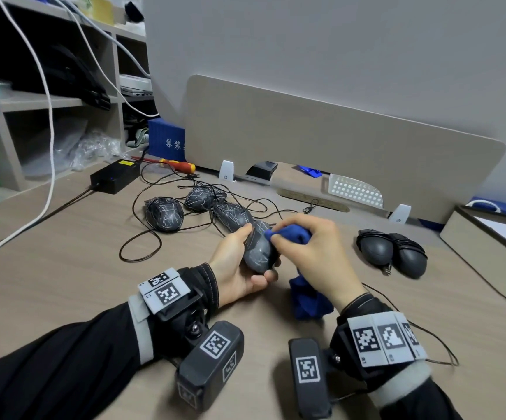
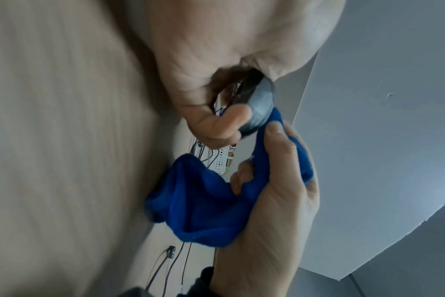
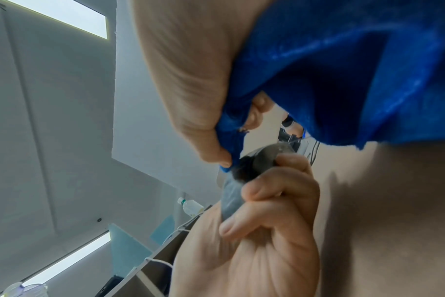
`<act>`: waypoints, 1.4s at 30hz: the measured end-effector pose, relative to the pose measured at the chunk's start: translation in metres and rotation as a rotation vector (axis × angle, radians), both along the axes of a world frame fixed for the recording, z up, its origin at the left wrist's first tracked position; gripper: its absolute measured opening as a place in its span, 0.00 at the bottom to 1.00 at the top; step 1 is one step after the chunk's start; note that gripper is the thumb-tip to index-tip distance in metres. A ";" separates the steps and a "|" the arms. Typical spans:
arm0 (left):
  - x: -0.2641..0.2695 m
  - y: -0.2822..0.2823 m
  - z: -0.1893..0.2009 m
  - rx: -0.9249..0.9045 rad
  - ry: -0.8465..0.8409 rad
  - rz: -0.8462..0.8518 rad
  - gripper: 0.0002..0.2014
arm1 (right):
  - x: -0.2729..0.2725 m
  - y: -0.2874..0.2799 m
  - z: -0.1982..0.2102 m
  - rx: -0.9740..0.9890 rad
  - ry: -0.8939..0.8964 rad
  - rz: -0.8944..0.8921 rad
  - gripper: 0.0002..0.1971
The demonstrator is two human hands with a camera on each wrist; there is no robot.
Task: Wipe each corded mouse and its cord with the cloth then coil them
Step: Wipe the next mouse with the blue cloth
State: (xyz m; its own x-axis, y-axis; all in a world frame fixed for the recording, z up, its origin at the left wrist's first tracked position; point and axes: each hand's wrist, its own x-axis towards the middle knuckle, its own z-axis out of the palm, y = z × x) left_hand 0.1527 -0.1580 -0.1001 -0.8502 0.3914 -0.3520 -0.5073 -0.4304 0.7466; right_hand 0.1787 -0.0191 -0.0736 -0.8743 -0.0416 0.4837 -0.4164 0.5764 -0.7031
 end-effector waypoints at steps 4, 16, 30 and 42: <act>0.003 0.000 0.005 0.058 0.087 -0.031 0.23 | 0.004 0.003 0.006 -0.295 -0.058 -0.042 0.05; -0.004 -0.006 -0.001 0.074 0.059 0.089 0.25 | 0.009 -0.006 0.002 0.010 -0.167 0.256 0.07; -0.003 -0.004 -0.005 0.110 0.044 -0.011 0.26 | -0.002 -0.002 -0.007 -0.084 -0.013 0.110 0.02; -0.003 0.002 -0.007 -0.029 0.046 0.034 0.26 | 0.006 -0.005 -0.003 0.109 -0.067 0.285 0.03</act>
State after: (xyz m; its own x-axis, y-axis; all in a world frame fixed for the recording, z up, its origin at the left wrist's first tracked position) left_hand 0.1498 -0.1563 -0.1073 -0.8784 0.3526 -0.3225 -0.4574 -0.4248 0.7812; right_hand 0.1848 -0.0243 -0.0761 -0.8495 -0.3385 0.4047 -0.5272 0.5165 -0.6747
